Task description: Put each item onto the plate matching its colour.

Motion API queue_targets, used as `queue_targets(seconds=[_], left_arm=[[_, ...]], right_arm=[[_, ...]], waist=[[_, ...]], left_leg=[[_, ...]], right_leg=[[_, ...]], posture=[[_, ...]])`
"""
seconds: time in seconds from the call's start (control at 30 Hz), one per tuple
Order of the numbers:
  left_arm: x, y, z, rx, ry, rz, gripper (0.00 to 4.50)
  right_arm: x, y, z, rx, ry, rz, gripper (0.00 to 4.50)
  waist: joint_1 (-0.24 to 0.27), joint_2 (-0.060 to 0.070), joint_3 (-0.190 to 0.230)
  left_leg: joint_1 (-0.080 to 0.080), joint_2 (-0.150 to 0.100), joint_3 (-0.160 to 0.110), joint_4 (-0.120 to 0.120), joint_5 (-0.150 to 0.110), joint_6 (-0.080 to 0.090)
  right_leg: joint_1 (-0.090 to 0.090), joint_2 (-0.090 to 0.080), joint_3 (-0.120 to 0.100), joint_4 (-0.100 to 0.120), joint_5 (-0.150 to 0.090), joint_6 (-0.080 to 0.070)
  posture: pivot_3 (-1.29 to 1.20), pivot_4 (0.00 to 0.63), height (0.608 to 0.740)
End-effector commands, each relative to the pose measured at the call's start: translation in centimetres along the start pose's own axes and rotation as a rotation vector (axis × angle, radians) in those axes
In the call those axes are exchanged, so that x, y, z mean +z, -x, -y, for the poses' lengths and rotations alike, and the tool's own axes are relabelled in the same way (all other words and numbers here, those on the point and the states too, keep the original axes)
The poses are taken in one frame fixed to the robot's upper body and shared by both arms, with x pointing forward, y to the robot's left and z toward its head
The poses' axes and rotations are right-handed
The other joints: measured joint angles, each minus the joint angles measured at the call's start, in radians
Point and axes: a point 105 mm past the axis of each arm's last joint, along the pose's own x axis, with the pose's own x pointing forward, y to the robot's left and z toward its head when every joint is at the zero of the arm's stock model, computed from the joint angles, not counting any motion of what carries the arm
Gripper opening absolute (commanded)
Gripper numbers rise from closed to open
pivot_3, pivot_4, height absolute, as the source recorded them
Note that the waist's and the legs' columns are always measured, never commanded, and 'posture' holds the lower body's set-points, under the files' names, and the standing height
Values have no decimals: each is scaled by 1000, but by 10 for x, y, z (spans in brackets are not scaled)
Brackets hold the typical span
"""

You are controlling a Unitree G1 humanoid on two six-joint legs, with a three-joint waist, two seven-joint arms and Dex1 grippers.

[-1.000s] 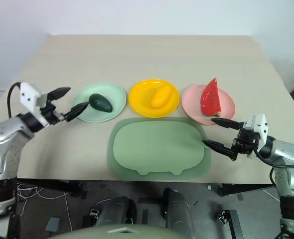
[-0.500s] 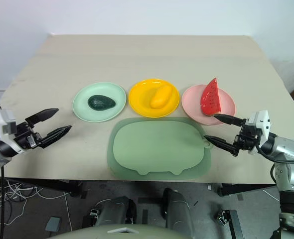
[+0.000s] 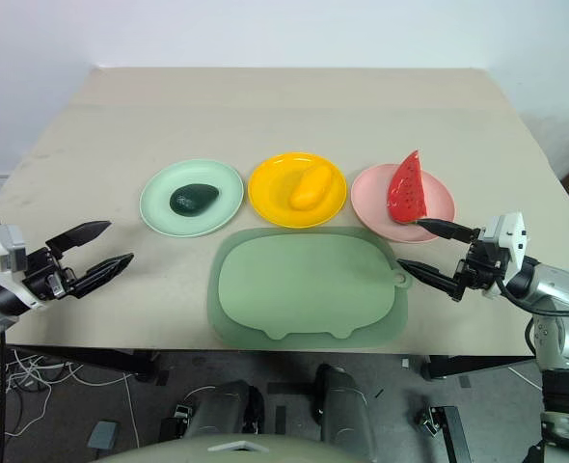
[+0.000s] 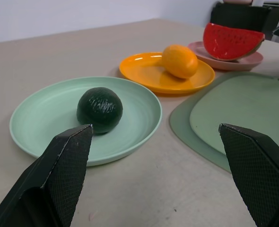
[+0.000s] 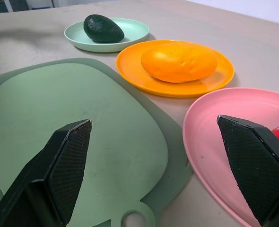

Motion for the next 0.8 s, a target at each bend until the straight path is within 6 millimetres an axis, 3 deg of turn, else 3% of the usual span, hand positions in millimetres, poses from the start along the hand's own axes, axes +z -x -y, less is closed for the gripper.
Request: queue_targets(seconds=[0.03, 0.47, 0.8], left_arm=[[9, 0, 0, 2, -42, 18, 4477], [9, -5, 4, -21, -55, 33, 4477], [-1, 8, 6, -38, -61, -10, 4477]], right_arm=[[9, 4, 6, -19, 38, 14, 4500], [7, 3, 4, -12, 33, 9, 4500], [3, 11, 5, -22, 37, -14, 4500]], waist=[[0, 0, 0], [0, 0, 0], [0, 0, 0]], left_leg=[[0, 0, 0, 0, 0, 0], [0, 0, 0, 0, 0, 0], [0, 0, 0, 0, 0, 0]], right_leg=[[0, 0, 0, 0, 0, 0], [0, 0, 0, 0, 0, 0], [0, 0, 0, 0, 0, 0]], posture=[[0, 150, 733], [0, 150, 733], [0, 150, 733]])
